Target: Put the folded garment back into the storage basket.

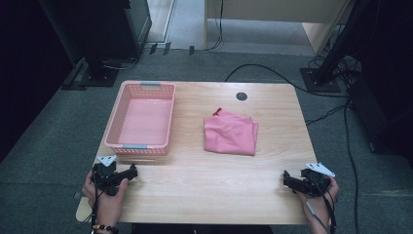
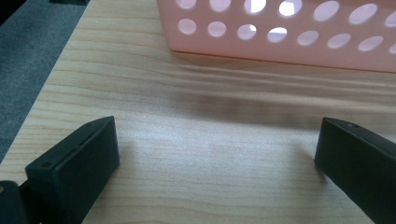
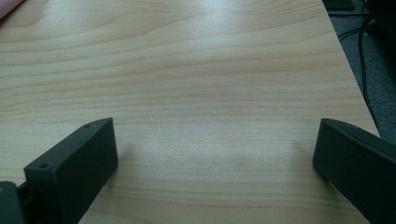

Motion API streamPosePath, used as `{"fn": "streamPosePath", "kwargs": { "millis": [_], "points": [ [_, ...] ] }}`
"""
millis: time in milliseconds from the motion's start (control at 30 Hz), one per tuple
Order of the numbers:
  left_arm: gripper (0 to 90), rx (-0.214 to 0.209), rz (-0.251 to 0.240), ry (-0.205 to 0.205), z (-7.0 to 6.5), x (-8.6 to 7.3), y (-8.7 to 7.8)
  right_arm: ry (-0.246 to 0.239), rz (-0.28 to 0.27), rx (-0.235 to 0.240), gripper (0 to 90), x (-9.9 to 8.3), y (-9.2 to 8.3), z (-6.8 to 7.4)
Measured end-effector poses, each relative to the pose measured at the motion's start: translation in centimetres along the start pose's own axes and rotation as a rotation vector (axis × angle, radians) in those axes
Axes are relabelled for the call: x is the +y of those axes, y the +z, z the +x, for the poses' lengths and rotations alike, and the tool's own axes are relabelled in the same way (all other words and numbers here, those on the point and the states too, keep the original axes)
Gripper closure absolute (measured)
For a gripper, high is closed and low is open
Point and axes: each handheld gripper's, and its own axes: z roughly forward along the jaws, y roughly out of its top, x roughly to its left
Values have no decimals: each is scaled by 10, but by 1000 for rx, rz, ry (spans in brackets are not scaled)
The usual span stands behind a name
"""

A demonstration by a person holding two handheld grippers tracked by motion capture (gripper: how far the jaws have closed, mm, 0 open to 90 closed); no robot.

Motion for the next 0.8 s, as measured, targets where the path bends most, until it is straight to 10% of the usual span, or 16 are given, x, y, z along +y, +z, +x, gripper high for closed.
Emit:
{"fn": "streamPosePath", "kwargs": {
  "millis": [800],
  "points": [
    [0,-2,1,3,0,0,0,0,-1,18,5,11,-12,13]
  ]
}}
